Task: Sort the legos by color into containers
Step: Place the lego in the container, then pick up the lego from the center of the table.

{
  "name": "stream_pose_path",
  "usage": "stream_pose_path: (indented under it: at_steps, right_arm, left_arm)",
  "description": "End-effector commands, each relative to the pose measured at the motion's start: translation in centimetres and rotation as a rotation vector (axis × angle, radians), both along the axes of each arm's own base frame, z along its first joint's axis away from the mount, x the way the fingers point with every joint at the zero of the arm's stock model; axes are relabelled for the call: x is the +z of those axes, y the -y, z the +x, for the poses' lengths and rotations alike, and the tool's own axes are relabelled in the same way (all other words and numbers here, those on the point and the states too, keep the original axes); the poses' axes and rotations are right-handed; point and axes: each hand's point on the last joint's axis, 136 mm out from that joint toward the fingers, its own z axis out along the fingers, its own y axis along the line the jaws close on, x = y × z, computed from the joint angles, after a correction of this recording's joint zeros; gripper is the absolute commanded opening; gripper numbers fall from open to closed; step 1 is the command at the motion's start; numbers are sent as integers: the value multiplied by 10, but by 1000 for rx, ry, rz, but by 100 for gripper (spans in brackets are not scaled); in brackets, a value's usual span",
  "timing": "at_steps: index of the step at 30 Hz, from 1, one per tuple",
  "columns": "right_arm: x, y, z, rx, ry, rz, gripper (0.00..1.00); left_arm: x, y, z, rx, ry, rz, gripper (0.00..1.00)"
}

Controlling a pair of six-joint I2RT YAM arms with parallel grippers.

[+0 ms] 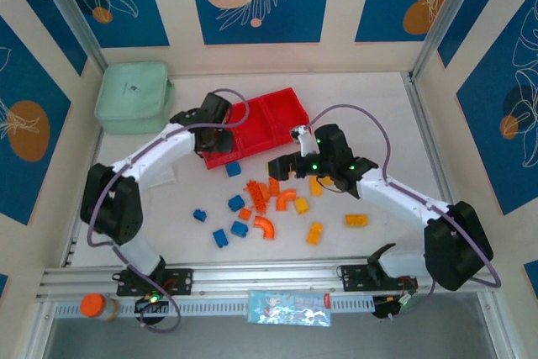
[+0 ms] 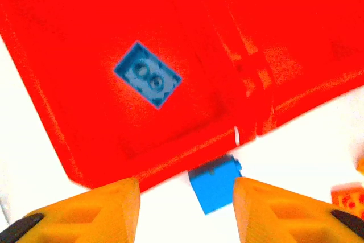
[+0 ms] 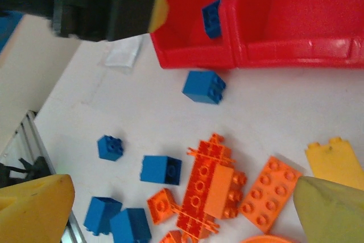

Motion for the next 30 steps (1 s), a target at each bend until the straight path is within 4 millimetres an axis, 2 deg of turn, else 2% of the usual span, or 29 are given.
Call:
stream_pose_path:
  at_steps: [1,3,6,12,21,30]
  right_arm:
    - [-21,4,0,-12,4,-62,99]
    - [-30,5,3,-23,7,-77,99]
    - [-42,6,6,-47,19,-99,99]
    - [-54,9,7,-69,52,-119,99]
    - [-52,17,14,-141,112,-156,99]
    - [-48,21,15,-162,139,-154,99]
  left_arm:
    - [-4,10,-24,44,-19,-79,50]
    - [-10,18,-35,49,-31,-101,52]
    - [-22,20,-46,86,-43,-90,54]
    - [-39,28,-52,116,-24,-57,67]
    - [-67,28,-36,174,-21,4,75]
    - [-85,30,-20,209,-9,43,75]
